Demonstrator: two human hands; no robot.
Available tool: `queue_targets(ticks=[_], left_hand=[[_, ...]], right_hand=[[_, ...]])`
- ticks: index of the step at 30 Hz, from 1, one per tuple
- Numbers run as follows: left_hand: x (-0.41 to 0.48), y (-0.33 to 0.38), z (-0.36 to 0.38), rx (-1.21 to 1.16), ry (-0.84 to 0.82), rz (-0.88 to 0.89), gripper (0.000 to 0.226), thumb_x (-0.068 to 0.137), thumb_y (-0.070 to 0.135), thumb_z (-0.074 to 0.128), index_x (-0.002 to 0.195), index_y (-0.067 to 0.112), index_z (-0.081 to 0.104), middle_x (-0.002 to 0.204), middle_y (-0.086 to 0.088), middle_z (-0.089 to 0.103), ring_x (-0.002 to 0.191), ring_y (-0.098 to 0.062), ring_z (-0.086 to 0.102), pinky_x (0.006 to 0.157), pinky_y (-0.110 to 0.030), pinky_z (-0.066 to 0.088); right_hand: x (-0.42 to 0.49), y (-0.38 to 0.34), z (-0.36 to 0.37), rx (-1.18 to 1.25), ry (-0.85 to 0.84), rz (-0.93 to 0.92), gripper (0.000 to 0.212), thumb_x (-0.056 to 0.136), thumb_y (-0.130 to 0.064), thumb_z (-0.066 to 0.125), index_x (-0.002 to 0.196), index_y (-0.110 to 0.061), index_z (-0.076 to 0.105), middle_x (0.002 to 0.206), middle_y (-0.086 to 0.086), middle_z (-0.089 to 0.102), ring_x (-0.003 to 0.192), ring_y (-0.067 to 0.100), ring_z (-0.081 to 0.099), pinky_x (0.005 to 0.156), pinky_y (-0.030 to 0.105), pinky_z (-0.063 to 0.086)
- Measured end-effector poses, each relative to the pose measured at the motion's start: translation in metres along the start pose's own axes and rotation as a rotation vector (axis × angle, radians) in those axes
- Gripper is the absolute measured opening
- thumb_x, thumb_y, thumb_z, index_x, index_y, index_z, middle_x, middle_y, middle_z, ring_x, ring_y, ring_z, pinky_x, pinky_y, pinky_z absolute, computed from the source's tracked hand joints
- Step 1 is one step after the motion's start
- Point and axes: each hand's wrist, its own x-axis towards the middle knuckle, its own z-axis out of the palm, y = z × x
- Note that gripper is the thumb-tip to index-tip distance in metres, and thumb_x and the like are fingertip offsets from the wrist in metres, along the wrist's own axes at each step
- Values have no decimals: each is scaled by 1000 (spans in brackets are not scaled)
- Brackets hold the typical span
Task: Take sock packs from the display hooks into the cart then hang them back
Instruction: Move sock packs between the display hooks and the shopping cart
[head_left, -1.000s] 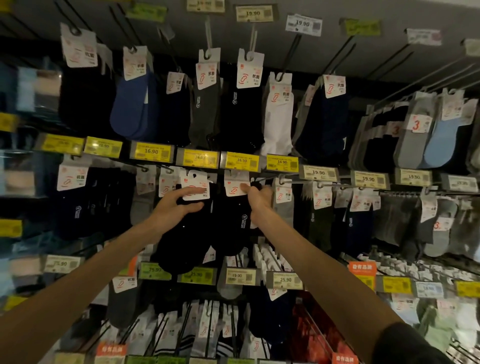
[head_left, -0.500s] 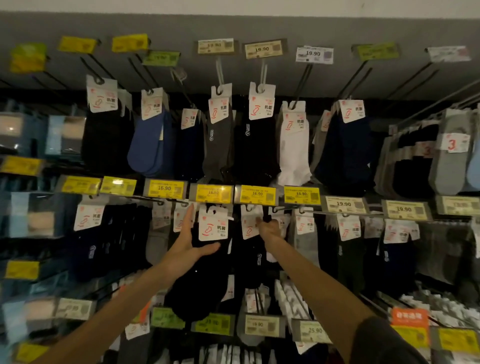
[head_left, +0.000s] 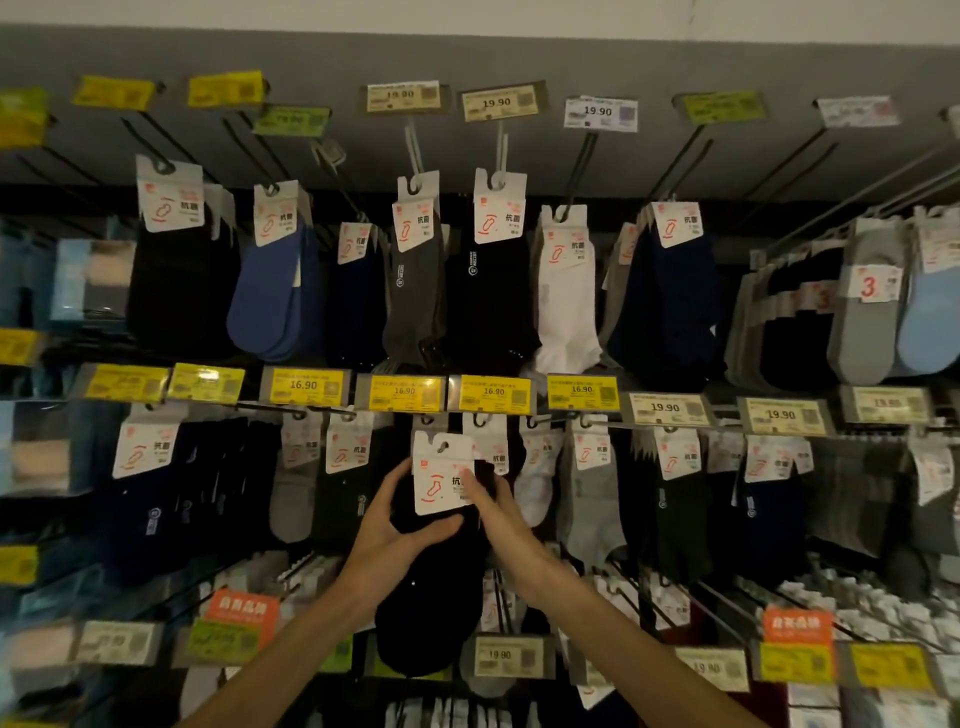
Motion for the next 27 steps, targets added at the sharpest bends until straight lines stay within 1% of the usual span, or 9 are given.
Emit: queue_targets(ticks=[1,3,6,10,12,15,18,21,27], left_hand=[[-2,0,4,12,-28,8,86,73,20,85,140,49,40,125,20,59,115,0,56,89,-23,52],[-4,1,10,19,-71,16,88,78,19,82,143,53,32,126,25,56,112,8,53,84,-15,50],[-4,2,15,31,-129,38,91,82,16,78,145,55,25,131,28,51,118,12,48,88,-11,47],[-6,3,19,88,-212,59,96,85,15,76,140,61,12,127,41,39,109,29,41,86,-5,41],[-10,3,22,84,-239,45,91,89,26,71,142,62,5,127,43,34,112,24,39,97,-12,36],[-9,1,23,-47,-185,-51,60,95,50,54,142,64,20,138,28,44,129,-1,45,111,-35,36],[-5,-3,25,-94,-109,-114,28,102,44,44,126,52,55,131,9,62,119,-9,59,99,-33,48],[-1,-6,28,-143,-83,-158,28,104,32,45,116,46,66,123,3,68,115,-14,64,98,-36,51],[4,-9,22,-78,-8,-138,30,104,23,48,122,41,65,124,0,66,112,-16,65,86,-30,56]], right_hand=[[-4,1,1,15,-37,19,85,74,-66,69,145,-36,31,133,-11,57,126,12,51,108,38,42],[-8,1,1,20,-74,-18,93,70,-54,79,147,-33,30,124,-13,65,118,9,58,106,38,45],[-15,-2,-1,35,-53,-83,77,75,-30,82,141,-25,41,116,-9,70,111,9,63,102,38,49],[-26,-3,-8,73,9,-120,66,76,-20,82,133,-25,50,115,-5,71,110,12,64,99,40,51],[-31,-6,-14,122,30,-117,56,79,-12,79,127,-22,54,110,-1,73,103,14,68,87,34,56],[-35,-11,-19,223,124,-112,51,78,-1,77,120,-18,55,104,4,74,94,19,71,71,31,57],[-38,-17,-18,266,196,-132,45,79,6,73,110,-21,54,102,4,72,91,19,70,67,31,57],[-39,-20,-16,245,225,-161,47,79,6,73,112,-20,51,102,3,71,91,17,69,68,30,57],[-40,-19,-16,80,231,-233,57,80,-2,76,123,-18,42,105,-3,68,95,9,65,72,22,53]])
